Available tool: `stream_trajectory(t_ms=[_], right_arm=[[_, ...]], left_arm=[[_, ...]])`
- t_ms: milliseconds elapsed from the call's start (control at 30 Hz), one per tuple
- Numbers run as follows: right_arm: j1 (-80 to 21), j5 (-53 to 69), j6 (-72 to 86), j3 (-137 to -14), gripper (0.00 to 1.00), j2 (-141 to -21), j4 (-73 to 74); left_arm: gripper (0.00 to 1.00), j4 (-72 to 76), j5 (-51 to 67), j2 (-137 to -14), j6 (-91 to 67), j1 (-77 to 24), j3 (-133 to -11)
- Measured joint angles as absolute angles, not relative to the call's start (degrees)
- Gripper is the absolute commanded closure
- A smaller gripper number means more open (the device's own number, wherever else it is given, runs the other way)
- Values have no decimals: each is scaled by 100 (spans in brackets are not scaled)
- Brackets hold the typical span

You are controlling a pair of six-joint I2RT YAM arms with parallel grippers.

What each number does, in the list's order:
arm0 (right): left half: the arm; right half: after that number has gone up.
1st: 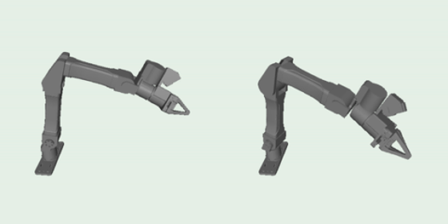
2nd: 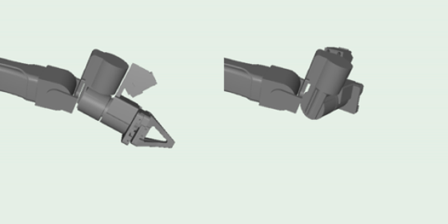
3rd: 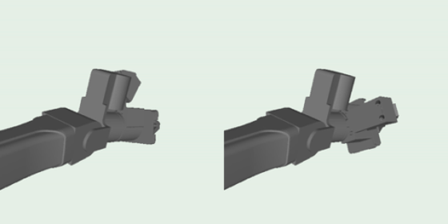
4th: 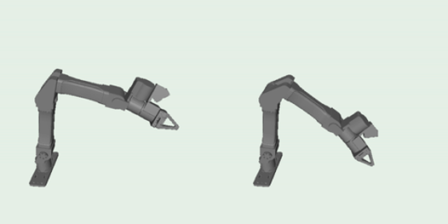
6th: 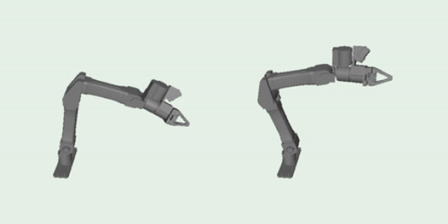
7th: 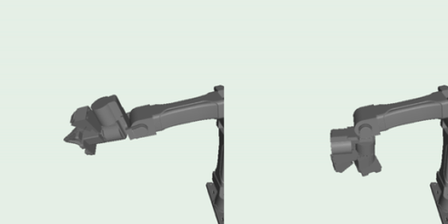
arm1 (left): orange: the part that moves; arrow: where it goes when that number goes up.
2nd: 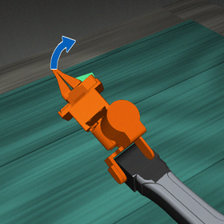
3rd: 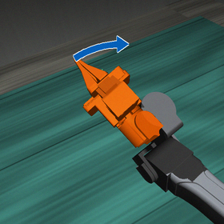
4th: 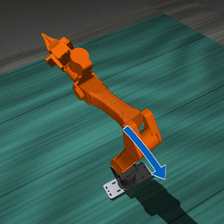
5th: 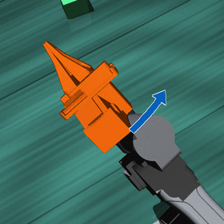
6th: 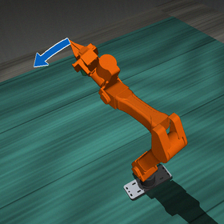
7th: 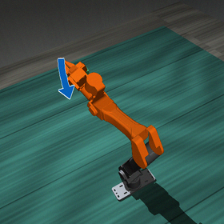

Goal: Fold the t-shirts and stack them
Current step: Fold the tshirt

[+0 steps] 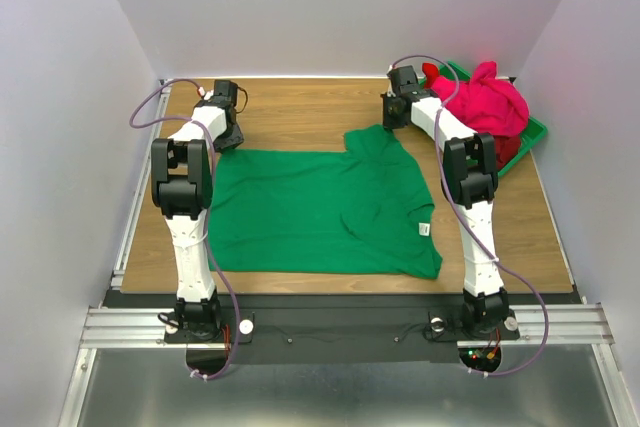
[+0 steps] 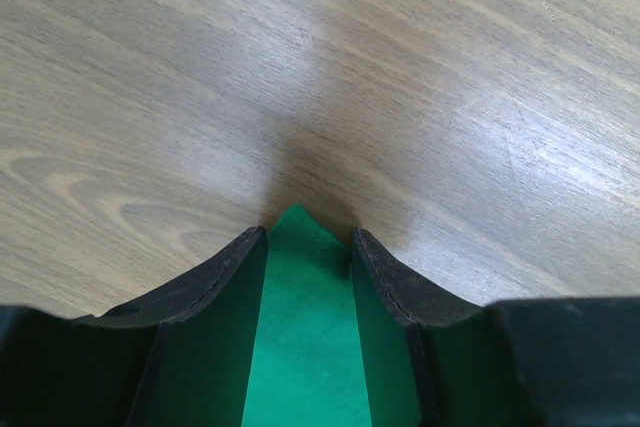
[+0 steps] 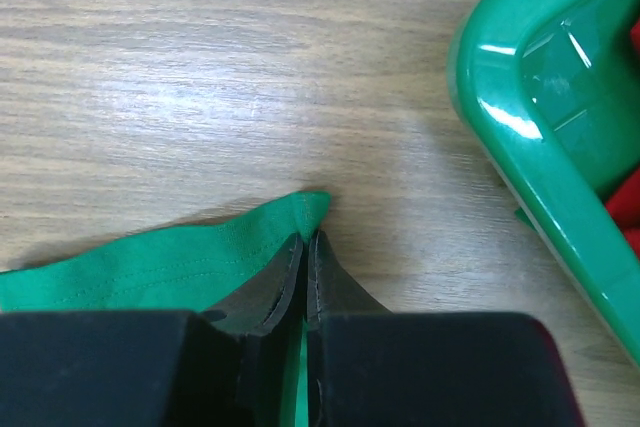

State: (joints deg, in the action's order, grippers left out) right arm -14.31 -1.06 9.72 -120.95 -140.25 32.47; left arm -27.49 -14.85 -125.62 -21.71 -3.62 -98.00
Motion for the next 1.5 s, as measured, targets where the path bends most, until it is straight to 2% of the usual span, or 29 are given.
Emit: stream_trajectory(t_ms=[133,233,267,367,500,533,600,667,967,1267,1500], right_arm=[[-1433,-102,1009,-12022,94,-13987,3229],[-1433,-99,1015,-11917,94,-13915,3251],[-1433,-99,1017,-11907,94,-13904,3260],[-1433,-36,1017,-11907,95,-13898,3277],[-1433,82,1017,-11808,100,-13839,3297],[-1433,137,1017,-11749,100,-13804,3299],[-1433,228,1015,-11642,100,-13727,3306],[-1433,338,1015,-11522,100,-13640,3354],[-1483,663,996,-10624,99,-12768,3472],[-1704,797,1007,-9443,100,-11362,3409],[-1887,823,1100,-8567,100,-10735,3439]], left_arm=[[51,-2738,-1492,-12562,-2167,-338,-9800],[60,-2722,-1492,-12562,-2169,-325,-9800],[67,-2718,-1494,-12562,-2167,-325,-9800],[79,-2700,-1487,-12562,-2156,-314,-9800],[84,-2683,-1459,-12562,-2143,-314,-9800],[90,-2683,-1455,-12562,-2145,-314,-9800],[93,-2683,-1444,-12562,-2141,-314,-9800],[100,-2679,-1428,-12562,-2132,-314,-9800],[100,-2506,-1245,-12549,-2043,-311,-9749],[100,-2161,-1205,-12046,-1922,-303,-9050],[100,-2029,-1210,-11485,-1763,-298,-8523]])
